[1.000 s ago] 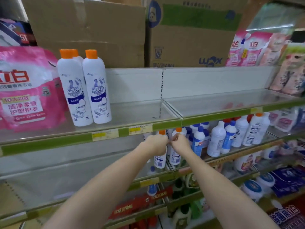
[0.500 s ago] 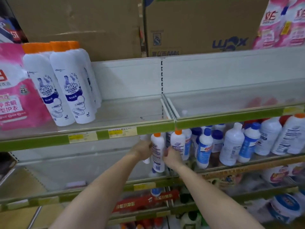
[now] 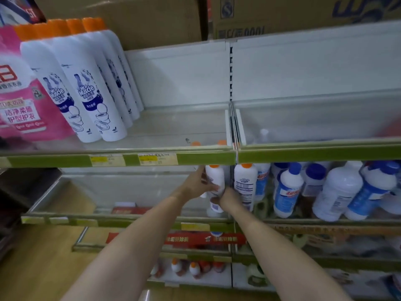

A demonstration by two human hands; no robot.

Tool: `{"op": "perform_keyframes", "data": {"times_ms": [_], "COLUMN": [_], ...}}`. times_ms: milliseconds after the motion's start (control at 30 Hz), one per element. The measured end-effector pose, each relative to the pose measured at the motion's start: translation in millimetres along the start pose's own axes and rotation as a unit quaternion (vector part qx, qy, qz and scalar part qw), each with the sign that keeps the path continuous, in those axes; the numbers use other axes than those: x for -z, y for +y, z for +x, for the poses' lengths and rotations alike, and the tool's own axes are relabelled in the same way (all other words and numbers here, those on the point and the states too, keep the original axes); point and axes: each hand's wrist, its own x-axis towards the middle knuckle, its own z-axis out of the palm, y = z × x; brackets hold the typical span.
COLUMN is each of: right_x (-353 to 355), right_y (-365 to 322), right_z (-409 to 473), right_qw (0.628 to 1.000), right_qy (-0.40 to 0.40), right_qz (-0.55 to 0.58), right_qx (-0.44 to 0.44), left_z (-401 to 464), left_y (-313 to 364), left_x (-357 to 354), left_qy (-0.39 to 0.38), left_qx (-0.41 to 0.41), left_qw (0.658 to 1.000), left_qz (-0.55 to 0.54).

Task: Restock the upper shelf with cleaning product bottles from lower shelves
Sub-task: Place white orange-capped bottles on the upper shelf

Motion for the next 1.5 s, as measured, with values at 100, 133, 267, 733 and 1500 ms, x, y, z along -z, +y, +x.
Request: {"op": "perform_keyframes", "data": {"times_ms": [100, 133, 267, 733, 1500], "right_x": [-0.9, -1.4, -4.5, -21.6, -126.8], "right_y": [2.0, 2.7, 4.0, -12.5, -100.6], "right_z": [5.5, 6.3, 6.4, -50.4, -180.3], "right_qw": [1.000, 1.000, 1.000, 0.996, 0.955], "right_qy": [-0.004, -0.004, 0.002, 0.074, -0.253], "right_qz": [-0.007, -0.011, -0.018, 0.032, 0.132], "right_qx": [-0.008, -0.007, -0.004, -0.037, -0.082], "left_z": [1.7, 1.6, -0.9, -48.2, -189.2], "left_y": [-2.1, -3.1, -3.9, -12.6, -104.9], "left_x": [-3.5, -3.8, -5.6, 12.2, 104.3], "left_qy": [0.016, 0.017, 0.000, 0.039, -0.005], "left_qx": [0.014, 0.015, 0.004, -0.001, 0.058], "left_qw": [1.000, 1.000, 1.000, 0.998, 0.941], "left_qz": [-0.003, -0.007, -0.007, -0.055, -0.333]}}
